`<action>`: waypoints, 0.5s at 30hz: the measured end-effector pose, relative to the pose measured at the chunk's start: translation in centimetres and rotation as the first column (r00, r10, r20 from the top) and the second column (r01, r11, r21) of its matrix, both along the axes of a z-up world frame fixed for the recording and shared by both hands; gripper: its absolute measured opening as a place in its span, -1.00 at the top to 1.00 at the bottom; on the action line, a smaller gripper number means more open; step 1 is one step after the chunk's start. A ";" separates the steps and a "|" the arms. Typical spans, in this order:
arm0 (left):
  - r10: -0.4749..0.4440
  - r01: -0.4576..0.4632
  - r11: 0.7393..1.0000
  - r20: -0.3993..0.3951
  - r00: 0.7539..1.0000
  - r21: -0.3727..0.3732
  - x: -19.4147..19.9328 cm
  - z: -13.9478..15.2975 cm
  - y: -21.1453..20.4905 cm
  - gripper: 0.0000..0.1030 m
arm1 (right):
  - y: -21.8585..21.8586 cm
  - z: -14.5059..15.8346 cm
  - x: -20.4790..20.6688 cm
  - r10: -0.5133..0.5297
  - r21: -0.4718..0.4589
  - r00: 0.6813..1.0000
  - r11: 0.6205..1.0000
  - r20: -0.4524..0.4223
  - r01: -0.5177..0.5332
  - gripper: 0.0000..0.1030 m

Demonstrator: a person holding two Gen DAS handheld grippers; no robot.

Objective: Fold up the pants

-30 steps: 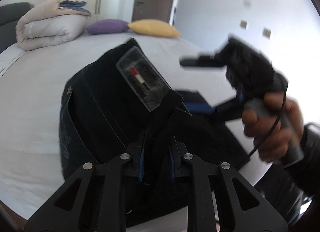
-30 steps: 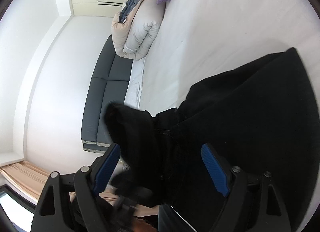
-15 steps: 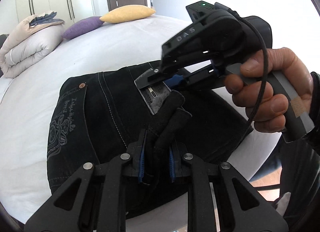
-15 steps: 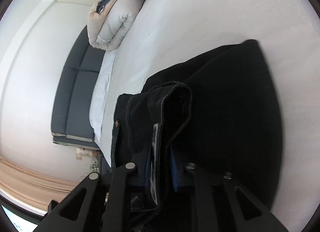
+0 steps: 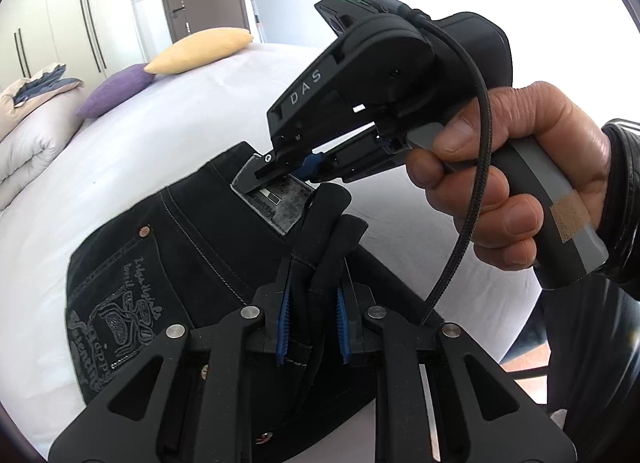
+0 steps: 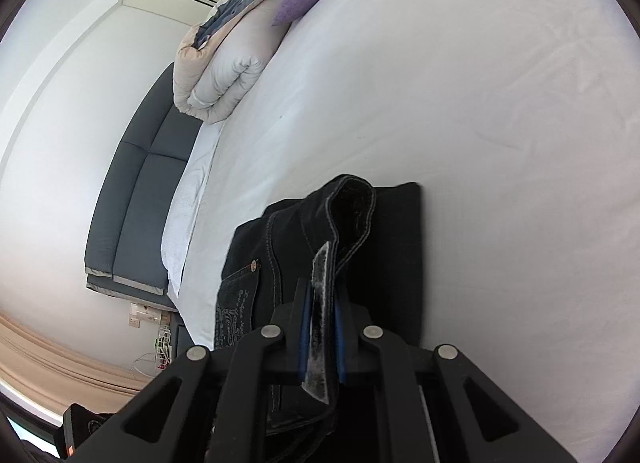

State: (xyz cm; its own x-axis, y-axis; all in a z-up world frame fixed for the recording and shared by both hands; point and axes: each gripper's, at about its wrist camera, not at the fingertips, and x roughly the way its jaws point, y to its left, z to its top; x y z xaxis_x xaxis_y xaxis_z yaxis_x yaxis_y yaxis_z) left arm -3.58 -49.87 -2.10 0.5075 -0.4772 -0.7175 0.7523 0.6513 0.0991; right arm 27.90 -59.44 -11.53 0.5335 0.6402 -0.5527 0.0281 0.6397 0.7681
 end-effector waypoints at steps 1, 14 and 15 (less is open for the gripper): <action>-0.005 0.005 1.000 -0.002 1.000 0.005 -0.3 -0.3 -0.5 0.67 | 0.0 -0.1 -0.1 -0.002 0.004 1.000 1.000 -0.002 0.002 0.80; -0.056 0.056 0.998 -0.012 0.998 0.020 -0.1 -2.6 1.0 0.67 | -0.4 -2.2 -2.7 -0.074 0.022 0.997 0.997 -0.004 0.074 0.73; -0.053 0.054 0.998 -0.018 0.998 0.016 0.4 -2.6 1.1 0.67 | -0.5 -2.6 -2.7 -0.074 0.022 0.997 0.997 -0.003 0.074 0.70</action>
